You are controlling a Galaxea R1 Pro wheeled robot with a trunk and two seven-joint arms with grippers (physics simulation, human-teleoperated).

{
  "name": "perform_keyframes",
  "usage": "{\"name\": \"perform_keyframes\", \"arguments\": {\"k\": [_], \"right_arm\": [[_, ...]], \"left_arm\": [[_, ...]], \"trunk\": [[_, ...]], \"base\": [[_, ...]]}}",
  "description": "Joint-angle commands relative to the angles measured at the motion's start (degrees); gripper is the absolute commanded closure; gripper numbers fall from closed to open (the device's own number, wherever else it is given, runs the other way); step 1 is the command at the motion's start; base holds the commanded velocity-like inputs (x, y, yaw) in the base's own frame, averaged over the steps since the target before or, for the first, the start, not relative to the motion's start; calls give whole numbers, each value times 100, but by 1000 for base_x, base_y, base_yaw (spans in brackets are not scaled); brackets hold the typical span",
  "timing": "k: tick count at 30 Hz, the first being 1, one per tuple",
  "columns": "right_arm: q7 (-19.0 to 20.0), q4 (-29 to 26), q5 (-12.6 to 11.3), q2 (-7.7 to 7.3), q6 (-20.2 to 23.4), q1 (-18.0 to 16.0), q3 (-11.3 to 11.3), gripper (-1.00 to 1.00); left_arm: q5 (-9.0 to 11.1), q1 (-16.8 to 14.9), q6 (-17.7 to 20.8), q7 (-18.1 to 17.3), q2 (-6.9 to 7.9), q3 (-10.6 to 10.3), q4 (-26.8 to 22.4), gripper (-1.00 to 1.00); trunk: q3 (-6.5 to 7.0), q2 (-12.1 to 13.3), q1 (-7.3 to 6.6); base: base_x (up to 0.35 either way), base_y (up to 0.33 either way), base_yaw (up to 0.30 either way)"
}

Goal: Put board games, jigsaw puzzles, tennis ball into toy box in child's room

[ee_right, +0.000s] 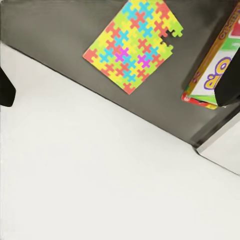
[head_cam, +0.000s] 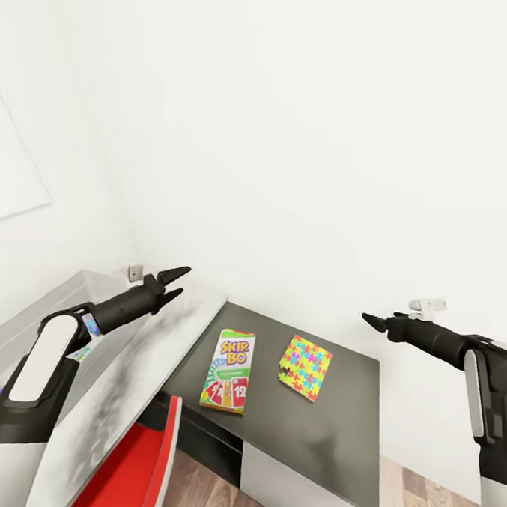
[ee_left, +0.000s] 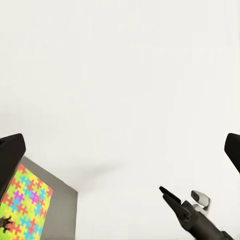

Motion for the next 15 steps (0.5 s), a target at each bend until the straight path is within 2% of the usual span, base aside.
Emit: {"name": "perform_keyframes", "arguments": {"k": [1, 3, 6, 11, 15], "right_arm": [[49, -3, 49, -1, 84, -19, -4, -100], [46, -2, 49, -9, 376, -51, -4, -100], [44, -1, 49, -18, 635, -84, -6, -100], [43, -4, 49, -35, 818, -110, -7, -100], [42, -3, 48, -46, 871, -118, -5, -100]], "left_arm": [[-65, -16, 24, 2, -4, -42, 4, -100], [-203, -53, 18, 80, -51, -175, 25, -100], [-274, -95, 15, 310, -139, -256, 40, -100], [-311, -129, 22, 861, -240, -319, 39, -100], [-281, -133, 20, 1056, -267, -330, 45, -100]], "trunk": [[-11, -11, 3], [-11, -11, 3], [-11, -11, 3], [-11, -11, 3], [-11, -11, 3]], "base": [[0, 0, -291], [0, 0, -292], [0, 0, -293], [0, 0, -293], [0, 0, -293]]}}
